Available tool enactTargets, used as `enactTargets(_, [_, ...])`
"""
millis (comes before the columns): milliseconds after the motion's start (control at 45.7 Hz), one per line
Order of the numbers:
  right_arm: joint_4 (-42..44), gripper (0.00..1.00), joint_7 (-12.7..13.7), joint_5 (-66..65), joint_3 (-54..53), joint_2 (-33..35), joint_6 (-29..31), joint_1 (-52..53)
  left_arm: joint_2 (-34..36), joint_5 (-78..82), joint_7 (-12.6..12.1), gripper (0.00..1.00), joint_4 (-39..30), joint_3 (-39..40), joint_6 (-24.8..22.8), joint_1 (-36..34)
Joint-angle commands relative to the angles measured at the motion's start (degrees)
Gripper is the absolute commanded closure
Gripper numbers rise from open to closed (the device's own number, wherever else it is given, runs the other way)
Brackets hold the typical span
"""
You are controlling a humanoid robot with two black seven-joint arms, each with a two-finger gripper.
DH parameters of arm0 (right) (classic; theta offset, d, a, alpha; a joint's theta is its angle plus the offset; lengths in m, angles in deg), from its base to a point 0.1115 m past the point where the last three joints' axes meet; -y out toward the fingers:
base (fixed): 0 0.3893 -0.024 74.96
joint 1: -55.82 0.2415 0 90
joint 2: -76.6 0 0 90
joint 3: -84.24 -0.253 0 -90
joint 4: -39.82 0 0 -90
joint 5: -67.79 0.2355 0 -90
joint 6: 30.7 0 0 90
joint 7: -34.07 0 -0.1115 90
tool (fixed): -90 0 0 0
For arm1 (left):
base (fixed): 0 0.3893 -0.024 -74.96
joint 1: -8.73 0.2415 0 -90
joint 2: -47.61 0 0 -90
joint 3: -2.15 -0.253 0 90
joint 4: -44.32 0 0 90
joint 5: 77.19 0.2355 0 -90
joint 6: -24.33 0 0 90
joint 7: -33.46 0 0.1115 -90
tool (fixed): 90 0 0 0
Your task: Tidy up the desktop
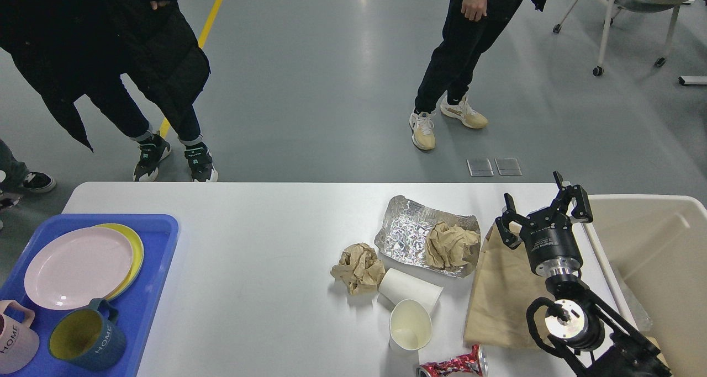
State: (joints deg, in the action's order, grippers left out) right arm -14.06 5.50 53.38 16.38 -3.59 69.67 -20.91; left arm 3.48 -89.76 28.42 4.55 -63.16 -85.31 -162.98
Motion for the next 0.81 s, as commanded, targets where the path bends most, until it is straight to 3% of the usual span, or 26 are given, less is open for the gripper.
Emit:
enactTargets(0, [0.00, 0.00, 0.00, 0.00, 0.00, 0.03, 0.00, 0.00, 1.58, -0.01, -0.24, 0.03, 0.40, 1.49, 0.04, -5.46])
enactTargets(131, [0.00, 0.00, 0.00, 0.00, 0.00, -0.05, 0.00, 0.00, 2.82, -0.01, 0.20, 0.03, 0.22, 6.76, -0.13, -11.53])
enactTargets(263, [0.00, 0.00, 0.00, 0.00, 0.00, 0.03, 0.00, 0.00, 3.08, -0.01, 1.08, 0.03, -0.74, 19.50, -0.92, -11.36])
enactTargets(460, [0.00, 0.00, 0.00, 0.00, 0.09, 0.03, 0.00, 0.00, 4.66, -0.10, 1.87, 0.03, -1.54, 29.52, -12.87, -10.67])
enactTargets(613, [0.00, 0.00, 0.00, 0.00, 0.00, 0.03, 0.00, 0.00, 4.31, -0.10, 3.36, 0.03, -1.98, 43.83, -13.93, -1.10])
enactTargets(657, [0.00, 0.00, 0.00, 0.00, 0.09, 0.03, 0.00, 0.00, 3.44, -0.10, 4.85, 0.03, -1.80, 50.77, -13.85, 2.68])
enactTargets(679, [0.00, 0.00, 0.00, 0.00, 0.09, 0.03, 0.00, 0.00, 2.47, 0.08, 5.90, 0.03, -1.45, 58.20, -13.41, 7.75])
enactTargets(788, [0.00, 0.00, 0.00, 0.00, 0.00, 0.03, 0.00, 0.00, -1.83, 0.96, 6.79, 0.03, -1.45, 78.18, -10.95, 18.33])
